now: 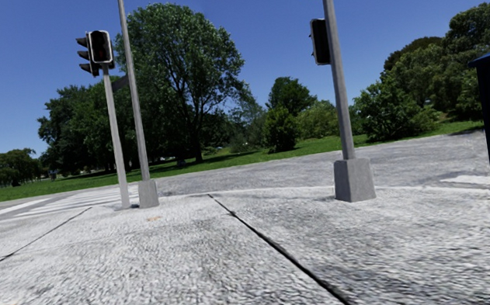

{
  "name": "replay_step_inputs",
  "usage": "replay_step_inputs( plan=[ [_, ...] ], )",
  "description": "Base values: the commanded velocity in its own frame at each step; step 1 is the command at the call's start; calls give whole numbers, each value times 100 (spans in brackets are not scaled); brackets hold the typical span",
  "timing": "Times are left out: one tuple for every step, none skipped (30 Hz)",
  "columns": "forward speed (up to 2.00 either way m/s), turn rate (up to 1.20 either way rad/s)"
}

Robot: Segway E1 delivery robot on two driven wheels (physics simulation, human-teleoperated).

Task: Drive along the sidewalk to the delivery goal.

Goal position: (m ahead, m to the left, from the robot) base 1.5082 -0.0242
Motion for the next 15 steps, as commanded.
replay_step_inputs(
  plan=[
    [127, 0],
    [127, 0],
    [127, 0],
    [127, 0],
    [127, 0],
    [127, 0],
    [124, 0],
    [124, 0],
    [119, 0],
    [116, 0],
    [108, 0],
    [108, 0],
    [90, 0],
    [0, 0],
    [0, 0]
  ],
)
